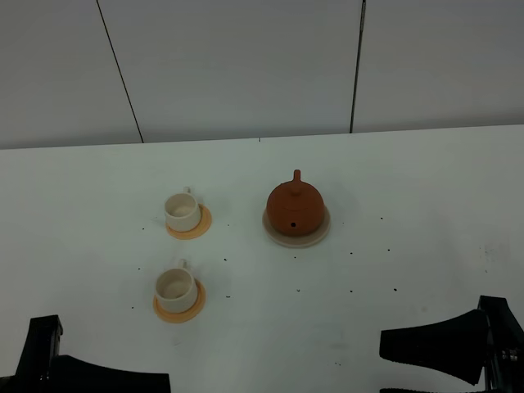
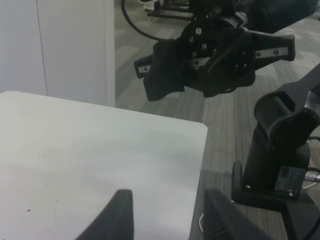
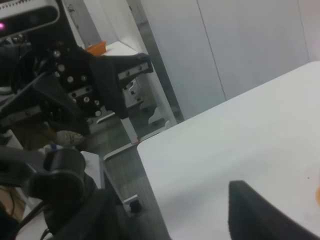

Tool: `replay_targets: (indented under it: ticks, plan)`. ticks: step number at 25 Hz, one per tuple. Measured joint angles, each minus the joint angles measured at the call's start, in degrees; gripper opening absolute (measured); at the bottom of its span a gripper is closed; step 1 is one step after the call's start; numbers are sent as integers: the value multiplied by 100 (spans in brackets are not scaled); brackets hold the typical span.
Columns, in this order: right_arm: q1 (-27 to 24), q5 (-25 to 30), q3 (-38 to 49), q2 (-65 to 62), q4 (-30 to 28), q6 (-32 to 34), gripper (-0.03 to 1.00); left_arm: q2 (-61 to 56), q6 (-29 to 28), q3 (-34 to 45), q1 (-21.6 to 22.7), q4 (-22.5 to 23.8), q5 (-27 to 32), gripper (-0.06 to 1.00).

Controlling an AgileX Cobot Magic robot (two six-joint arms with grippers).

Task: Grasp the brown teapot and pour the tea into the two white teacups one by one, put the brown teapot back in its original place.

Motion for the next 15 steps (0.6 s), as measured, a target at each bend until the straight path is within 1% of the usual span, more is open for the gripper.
replay_targets:
  ticks: [3,7,12,15]
  plan:
    - [0,-29,0,0,-34,37,48,0,0,0,0,0,0,40]
    - [0,-239,0,0,-171,37,48,0,18,0,0,6,0,40]
    - [-13,-252,0,0,-194,20,48,0,19,0,0,292,0,40]
    - [-204,-227,0,0,-288,26,48,0,24,0,0,319,0,40]
